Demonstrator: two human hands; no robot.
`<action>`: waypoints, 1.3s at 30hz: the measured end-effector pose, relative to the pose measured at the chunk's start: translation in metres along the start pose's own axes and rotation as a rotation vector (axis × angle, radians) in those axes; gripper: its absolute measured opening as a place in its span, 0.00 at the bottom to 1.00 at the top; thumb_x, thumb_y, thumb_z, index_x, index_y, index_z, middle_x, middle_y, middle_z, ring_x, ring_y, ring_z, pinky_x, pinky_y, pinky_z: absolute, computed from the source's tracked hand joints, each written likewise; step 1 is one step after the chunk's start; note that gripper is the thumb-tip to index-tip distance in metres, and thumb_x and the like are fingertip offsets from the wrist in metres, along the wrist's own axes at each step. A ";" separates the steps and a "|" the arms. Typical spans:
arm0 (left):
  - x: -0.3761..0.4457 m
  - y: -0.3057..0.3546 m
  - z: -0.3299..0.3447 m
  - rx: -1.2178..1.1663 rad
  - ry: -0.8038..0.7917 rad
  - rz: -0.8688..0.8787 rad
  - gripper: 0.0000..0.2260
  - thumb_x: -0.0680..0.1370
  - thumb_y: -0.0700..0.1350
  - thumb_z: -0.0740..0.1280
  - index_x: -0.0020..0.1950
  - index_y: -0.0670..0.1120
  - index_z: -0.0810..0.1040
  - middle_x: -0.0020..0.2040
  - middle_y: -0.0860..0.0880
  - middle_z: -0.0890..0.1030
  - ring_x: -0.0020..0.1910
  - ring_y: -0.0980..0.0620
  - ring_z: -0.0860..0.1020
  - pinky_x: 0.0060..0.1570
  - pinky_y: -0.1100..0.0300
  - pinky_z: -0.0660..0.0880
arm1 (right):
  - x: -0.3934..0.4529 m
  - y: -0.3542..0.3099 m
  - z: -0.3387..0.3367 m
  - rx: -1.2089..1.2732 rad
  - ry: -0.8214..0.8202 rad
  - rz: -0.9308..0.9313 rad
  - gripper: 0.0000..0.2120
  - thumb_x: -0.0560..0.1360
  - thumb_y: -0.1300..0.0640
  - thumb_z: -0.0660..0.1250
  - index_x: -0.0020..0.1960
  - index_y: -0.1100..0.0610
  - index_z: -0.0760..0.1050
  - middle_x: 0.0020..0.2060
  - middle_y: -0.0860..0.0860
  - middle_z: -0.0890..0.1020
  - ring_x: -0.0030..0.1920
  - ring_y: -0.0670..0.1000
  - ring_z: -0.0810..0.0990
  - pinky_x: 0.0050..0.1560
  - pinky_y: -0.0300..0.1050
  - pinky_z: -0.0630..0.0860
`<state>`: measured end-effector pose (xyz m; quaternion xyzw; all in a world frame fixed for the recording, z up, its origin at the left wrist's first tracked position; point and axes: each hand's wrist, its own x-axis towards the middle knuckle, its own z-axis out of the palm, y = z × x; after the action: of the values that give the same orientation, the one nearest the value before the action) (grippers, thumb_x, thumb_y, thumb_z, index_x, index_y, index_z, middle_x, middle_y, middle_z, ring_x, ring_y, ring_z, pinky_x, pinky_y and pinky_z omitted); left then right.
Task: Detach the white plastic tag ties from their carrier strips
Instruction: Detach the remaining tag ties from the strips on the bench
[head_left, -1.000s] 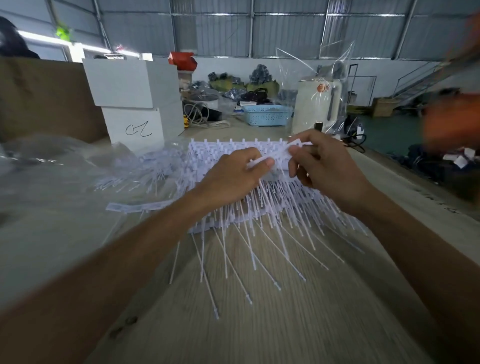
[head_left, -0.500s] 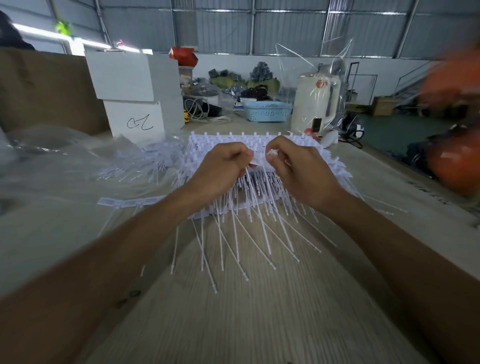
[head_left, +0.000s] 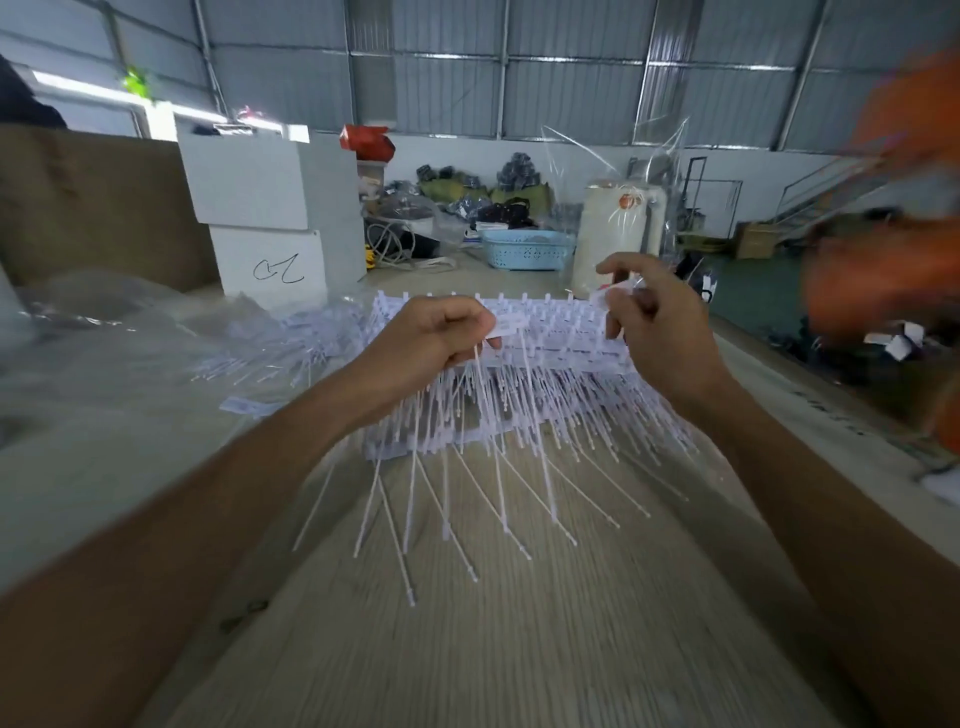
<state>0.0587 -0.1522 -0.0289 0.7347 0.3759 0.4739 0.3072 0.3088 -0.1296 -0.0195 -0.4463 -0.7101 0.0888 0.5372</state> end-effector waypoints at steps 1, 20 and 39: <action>-0.002 0.000 0.000 0.010 0.002 0.001 0.14 0.83 0.45 0.65 0.38 0.54 0.81 0.31 0.58 0.74 0.34 0.57 0.72 0.38 0.69 0.70 | -0.001 -0.004 0.002 0.013 -0.044 -0.023 0.10 0.83 0.62 0.61 0.58 0.53 0.79 0.34 0.52 0.80 0.30 0.52 0.71 0.30 0.43 0.69; -0.005 -0.016 0.014 0.232 0.012 0.012 0.13 0.83 0.51 0.64 0.43 0.46 0.79 0.35 0.49 0.84 0.38 0.38 0.82 0.46 0.37 0.78 | -0.016 -0.026 0.033 0.110 -0.336 -0.053 0.08 0.79 0.53 0.69 0.46 0.55 0.83 0.30 0.60 0.74 0.29 0.44 0.66 0.33 0.40 0.62; -0.005 -0.010 0.010 0.276 0.084 0.044 0.13 0.83 0.46 0.63 0.42 0.41 0.78 0.34 0.46 0.80 0.34 0.45 0.78 0.39 0.54 0.73 | -0.021 -0.022 0.031 0.316 -0.484 0.246 0.21 0.78 0.42 0.65 0.46 0.59 0.85 0.33 0.57 0.74 0.28 0.47 0.67 0.29 0.38 0.64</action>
<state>0.0640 -0.1522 -0.0432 0.7574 0.4338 0.4549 0.1768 0.2716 -0.1471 -0.0331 -0.4055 -0.7356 0.3661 0.4005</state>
